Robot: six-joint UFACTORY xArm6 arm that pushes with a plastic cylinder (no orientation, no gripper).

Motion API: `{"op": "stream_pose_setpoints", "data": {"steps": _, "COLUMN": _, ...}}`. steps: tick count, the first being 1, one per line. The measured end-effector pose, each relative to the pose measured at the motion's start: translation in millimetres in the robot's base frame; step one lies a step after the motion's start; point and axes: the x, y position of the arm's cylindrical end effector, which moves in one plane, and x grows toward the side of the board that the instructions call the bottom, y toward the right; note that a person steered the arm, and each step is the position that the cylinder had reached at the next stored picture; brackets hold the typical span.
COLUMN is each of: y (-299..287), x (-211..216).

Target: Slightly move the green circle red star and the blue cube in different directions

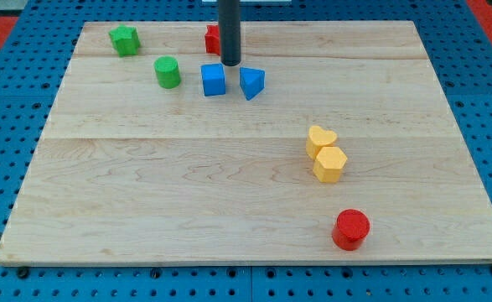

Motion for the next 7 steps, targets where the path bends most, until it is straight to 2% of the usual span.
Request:
{"op": "stream_pose_setpoints", "data": {"steps": 1, "y": -30, "x": -1}}
{"op": "stream_pose_setpoints", "data": {"steps": 2, "y": -86, "x": -24}}
{"op": "stream_pose_setpoints", "data": {"steps": 3, "y": -72, "x": -57}}
{"op": "stream_pose_setpoints", "data": {"steps": 4, "y": -37, "x": -59}}
{"op": "stream_pose_setpoints", "data": {"steps": 5, "y": -34, "x": -54}}
{"op": "stream_pose_setpoints", "data": {"steps": 6, "y": -42, "x": -28}}
{"op": "stream_pose_setpoints", "data": {"steps": 7, "y": -45, "x": 18}}
